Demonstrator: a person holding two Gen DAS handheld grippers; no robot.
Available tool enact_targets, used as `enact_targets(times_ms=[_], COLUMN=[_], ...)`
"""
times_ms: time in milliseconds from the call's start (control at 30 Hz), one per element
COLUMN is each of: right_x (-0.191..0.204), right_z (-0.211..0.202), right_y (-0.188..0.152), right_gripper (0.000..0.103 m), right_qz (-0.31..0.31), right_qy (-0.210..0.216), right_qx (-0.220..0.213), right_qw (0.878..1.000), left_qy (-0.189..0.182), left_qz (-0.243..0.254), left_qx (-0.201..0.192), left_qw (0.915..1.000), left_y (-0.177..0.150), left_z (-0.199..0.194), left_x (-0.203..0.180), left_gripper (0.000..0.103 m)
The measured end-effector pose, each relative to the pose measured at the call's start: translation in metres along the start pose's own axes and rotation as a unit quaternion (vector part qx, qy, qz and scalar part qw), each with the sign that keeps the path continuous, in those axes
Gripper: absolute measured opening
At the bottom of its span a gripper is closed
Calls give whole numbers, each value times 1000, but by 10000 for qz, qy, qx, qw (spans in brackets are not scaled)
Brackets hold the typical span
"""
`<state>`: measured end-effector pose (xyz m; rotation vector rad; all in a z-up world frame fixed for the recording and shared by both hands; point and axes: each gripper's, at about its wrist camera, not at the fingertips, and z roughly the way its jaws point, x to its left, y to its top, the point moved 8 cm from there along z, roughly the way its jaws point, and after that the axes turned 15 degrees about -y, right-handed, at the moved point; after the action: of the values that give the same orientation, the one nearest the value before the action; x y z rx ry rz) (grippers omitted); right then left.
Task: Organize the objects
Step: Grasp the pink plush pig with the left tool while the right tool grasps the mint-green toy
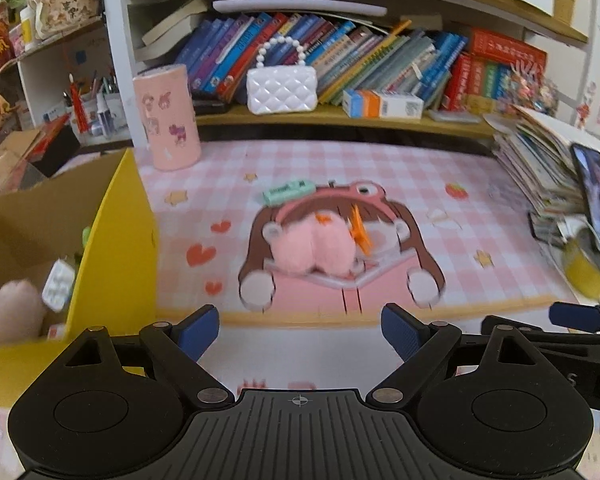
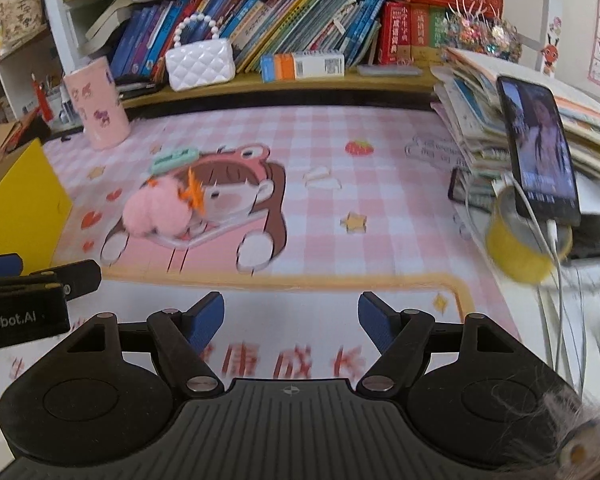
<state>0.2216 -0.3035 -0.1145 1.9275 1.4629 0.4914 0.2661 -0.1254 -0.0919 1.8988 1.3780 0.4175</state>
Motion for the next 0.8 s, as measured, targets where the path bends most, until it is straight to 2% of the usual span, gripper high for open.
enact_targets(times_ms=[200,300,600,800], right_x=[-4,-7,-10,-16], right_z=[23,33,58,66], right_y=[29,42,64,72], right_gripper=[73,73,75,76], right_qz=[8,40,103,220], right_qy=[-14,-35,-43,-66], right_qx=[-144,-185,-173,-125], right_qw=[9999,9998,9998,9997], left_qy=[175,236,116,99], left_qz=[-143,-212,-752,-847], left_qx=[-6,9,114,339], left_qw=[9997,9995,9970,9958], left_y=[20,26,38,38], left_z=[32,46,93,124], left_x=[4,7,13,13], left_gripper=[91,96,96,97])
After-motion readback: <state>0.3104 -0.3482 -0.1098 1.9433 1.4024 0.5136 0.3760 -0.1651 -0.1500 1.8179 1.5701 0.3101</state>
